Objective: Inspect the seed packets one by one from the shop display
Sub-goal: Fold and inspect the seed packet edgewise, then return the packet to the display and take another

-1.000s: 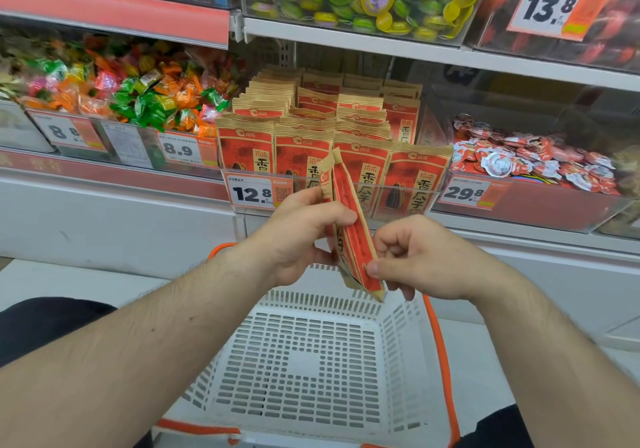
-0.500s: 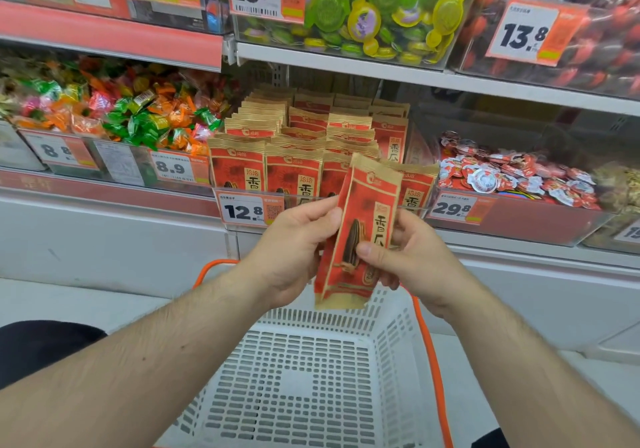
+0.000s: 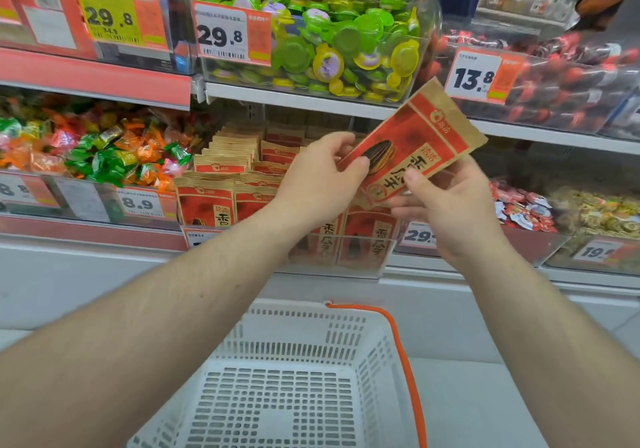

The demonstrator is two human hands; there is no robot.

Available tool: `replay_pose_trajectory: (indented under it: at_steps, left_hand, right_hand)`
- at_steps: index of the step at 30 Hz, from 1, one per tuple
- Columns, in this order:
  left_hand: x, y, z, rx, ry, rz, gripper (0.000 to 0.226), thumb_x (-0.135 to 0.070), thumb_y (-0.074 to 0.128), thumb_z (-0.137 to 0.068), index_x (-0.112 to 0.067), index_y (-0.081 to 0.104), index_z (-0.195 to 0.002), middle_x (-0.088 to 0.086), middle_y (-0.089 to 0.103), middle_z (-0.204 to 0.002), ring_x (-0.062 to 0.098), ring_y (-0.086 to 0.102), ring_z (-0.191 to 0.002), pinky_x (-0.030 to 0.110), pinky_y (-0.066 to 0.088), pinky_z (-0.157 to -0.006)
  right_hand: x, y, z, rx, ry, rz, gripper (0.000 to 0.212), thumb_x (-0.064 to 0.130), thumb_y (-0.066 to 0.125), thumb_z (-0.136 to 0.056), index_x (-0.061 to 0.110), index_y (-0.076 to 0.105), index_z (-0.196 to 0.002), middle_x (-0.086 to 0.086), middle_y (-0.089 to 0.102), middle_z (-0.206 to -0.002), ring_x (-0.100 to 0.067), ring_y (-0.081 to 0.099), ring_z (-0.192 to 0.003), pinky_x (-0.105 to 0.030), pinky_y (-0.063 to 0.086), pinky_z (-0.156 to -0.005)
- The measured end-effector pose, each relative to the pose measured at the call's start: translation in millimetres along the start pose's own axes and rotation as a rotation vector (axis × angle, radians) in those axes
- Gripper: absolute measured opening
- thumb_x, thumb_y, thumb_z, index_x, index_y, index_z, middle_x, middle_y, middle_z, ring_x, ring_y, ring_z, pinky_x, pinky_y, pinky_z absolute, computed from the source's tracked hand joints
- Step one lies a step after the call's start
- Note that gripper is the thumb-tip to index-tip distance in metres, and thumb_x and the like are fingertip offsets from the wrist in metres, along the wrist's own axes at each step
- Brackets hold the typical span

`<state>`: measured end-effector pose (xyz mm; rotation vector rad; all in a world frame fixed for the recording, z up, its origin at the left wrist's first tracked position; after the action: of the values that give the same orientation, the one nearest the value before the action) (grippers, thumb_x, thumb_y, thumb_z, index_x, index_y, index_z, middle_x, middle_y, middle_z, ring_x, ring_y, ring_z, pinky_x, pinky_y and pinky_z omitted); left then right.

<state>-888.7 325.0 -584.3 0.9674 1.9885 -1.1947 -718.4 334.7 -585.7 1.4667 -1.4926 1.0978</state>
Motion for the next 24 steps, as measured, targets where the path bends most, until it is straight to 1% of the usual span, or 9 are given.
replay_pose_trajectory:
  at_steps: [3,6,10,12,14,16,19,21,24]
  left_hand:
    - [2,9,-15,-0.001,0.011,-0.264,0.058,-0.038,0.062,-0.089,-0.02,0.044,-0.141,0.001,0.049,-0.136,0.022,0.051,-0.123,0.044,0.045,-0.103]
    - [6,14,-17,0.032,0.084,-0.487,0.058,-0.044,0.066,-0.079,-0.02,0.044,-0.127,0.002,0.046,-0.126,0.025,0.051,-0.113,0.045,0.043,-0.097]
    - [16,19,-24,0.368,0.215,-0.783,0.067,-0.057,0.058,-0.077,-0.024,0.046,-0.134,0.001,0.046,-0.142,0.026,0.032,-0.14,0.061,0.017,-0.117]
    - [19,21,-27,0.509,0.232,-0.884,0.069,-0.06,0.054,-0.081,-0.027,0.043,-0.141,-0.001,0.041,-0.152,0.025,0.022,-0.148,0.069,0.003,-0.116]
    - [21,23,-26,0.571,0.263,-0.921,0.068,-0.059,0.054,-0.084,-0.03,0.042,-0.144,-0.002,0.04,-0.153,0.024,0.022,-0.148,0.071,0.0,-0.115]
    - [21,23,-24,0.576,0.278,-0.914,0.066,-0.056,0.055,-0.085,-0.032,0.041,-0.145,-0.004,0.039,-0.154,0.024,0.022,-0.148,0.071,-0.002,-0.115]
    - [22,23,-24,0.572,0.265,-0.885,0.064,-0.054,0.057,-0.086,-0.033,0.042,-0.145,-0.006,0.043,-0.151,0.022,0.024,-0.147,0.07,-0.001,-0.116]
    - [22,24,-24,0.566,0.264,-0.872,0.061,-0.053,0.058,-0.086,-0.034,0.045,-0.142,-0.007,0.046,-0.148,0.022,0.026,-0.146,0.069,-0.001,-0.117]
    - [24,25,-24,0.556,0.263,-0.867,0.057,-0.051,0.059,-0.085,-0.035,0.048,-0.138,-0.008,0.048,-0.146,0.022,0.025,-0.146,0.069,-0.001,-0.117]
  right_hand:
    - [4,-11,-19,-0.056,-0.136,0.163,0.02,0.005,0.06,-0.094,0.023,0.053,-0.099,-0.011,0.069,-0.089,-0.02,0.07,-0.06,-0.031,0.059,-0.057]
    - [3,-23,-34,-0.119,-0.232,0.204,0.023,0.004,0.062,-0.093,0.025,0.052,-0.094,-0.008,0.068,-0.082,-0.016,0.067,-0.057,-0.027,0.056,-0.056]
    - [-3,-35,-52,-0.13,-0.251,0.22,0.021,0.01,0.065,-0.091,0.025,0.052,-0.097,-0.006,0.069,-0.085,-0.021,0.069,-0.064,-0.033,0.058,-0.063]
    - [-12,-34,-61,-0.1,-0.218,0.294,0.026,0.01,0.066,-0.09,0.032,0.053,-0.095,-0.002,0.07,-0.087,-0.021,0.07,-0.072,-0.042,0.06,-0.072]
    - [-22,-28,-70,-0.039,-0.183,0.377,0.031,0.011,0.069,-0.088,0.038,0.055,-0.091,0.006,0.07,-0.091,-0.021,0.07,-0.082,-0.047,0.058,-0.082]
    - [-30,-22,-79,0.039,-0.149,0.46,0.032,0.011,0.07,-0.088,0.04,0.055,-0.091,0.016,0.068,-0.091,-0.014,0.068,-0.089,-0.04,0.055,-0.089]
    - [-37,-12,-92,0.132,-0.123,0.675,0.024,0.019,0.07,-0.089,0.036,0.061,-0.104,0.021,0.063,-0.092,-0.007,0.06,-0.092,-0.025,0.044,-0.085]
    - [-42,-7,-101,0.177,-0.092,0.774,0.024,0.023,0.071,-0.089,0.03,0.065,-0.111,0.016,0.063,-0.095,-0.008,0.058,-0.092,-0.024,0.041,-0.083]
    - [-53,0,-114,0.268,0.019,0.889,0.012,0.025,0.074,-0.086,0.03,0.07,-0.096,0.012,0.069,-0.092,-0.008,0.062,-0.084,-0.026,0.045,-0.074]
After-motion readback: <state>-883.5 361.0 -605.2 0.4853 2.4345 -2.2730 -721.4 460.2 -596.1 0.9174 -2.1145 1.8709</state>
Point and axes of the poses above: each hand's wrist, its own z-axis away from the middle knuckle, its own y-axis out of the palm, x = y × z, the point moved 1 cm from there along -z, towards the middle knuckle
